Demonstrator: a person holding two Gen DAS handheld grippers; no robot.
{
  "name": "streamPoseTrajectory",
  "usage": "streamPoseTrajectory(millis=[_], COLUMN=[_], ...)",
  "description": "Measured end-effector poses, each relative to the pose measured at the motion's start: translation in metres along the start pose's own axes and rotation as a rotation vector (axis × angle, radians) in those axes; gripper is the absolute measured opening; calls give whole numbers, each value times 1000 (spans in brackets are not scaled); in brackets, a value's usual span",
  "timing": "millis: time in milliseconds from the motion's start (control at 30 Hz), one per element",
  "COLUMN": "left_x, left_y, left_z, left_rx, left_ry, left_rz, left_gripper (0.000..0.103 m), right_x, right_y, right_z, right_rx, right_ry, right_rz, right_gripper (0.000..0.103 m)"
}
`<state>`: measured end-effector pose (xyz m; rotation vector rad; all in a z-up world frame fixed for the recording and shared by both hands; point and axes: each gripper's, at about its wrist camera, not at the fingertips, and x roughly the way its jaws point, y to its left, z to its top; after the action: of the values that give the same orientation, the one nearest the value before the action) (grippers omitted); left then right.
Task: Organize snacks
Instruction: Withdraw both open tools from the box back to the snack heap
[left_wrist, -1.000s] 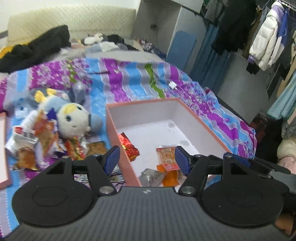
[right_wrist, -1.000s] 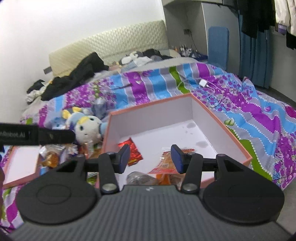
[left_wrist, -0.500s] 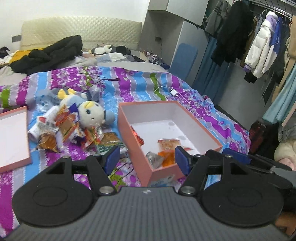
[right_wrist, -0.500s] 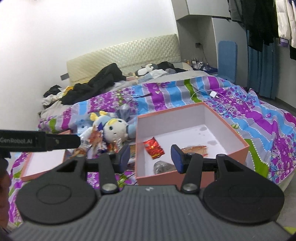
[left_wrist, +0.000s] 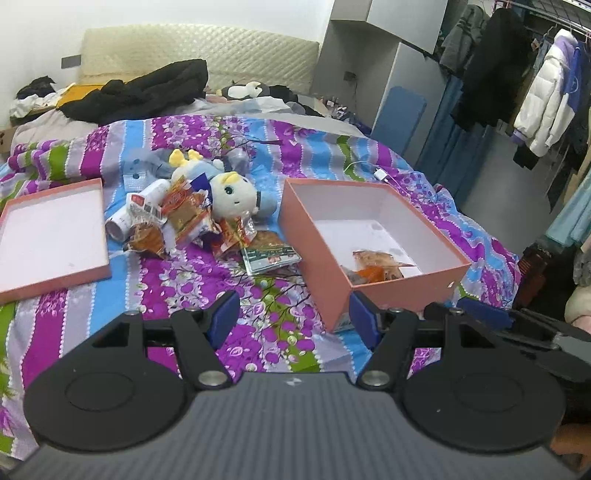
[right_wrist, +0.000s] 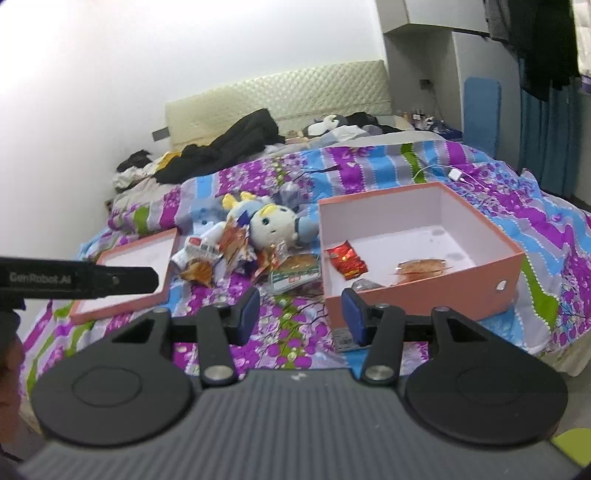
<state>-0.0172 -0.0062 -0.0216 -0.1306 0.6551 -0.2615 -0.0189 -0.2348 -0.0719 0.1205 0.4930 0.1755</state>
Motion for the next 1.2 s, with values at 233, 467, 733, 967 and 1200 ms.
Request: streamPoseTrajectory(millis=[233, 467, 733, 967, 1200], left_x=[1, 19, 62, 118, 184], left_y=[17, 46, 90, 131, 174], left_z=[-13, -21, -21, -5, 27], left_rx=[-9, -55, -169, -229, -229], left_ry=[19, 73, 129, 157, 155], left_rz=[16, 47, 98, 143, 186], left_gripper=[70, 70, 75, 75, 75], right_x=[15, 35, 77, 133, 200], right_y=[12, 28, 41, 55, 69], right_z=[-4, -8, -7, -2, 12], right_rx=[-17, -46, -89, -125, -194], right_ry=[19, 49, 121, 180, 189], right_rz=[21, 53, 85, 76, 36], right_gripper=[52, 52, 52, 52, 52])
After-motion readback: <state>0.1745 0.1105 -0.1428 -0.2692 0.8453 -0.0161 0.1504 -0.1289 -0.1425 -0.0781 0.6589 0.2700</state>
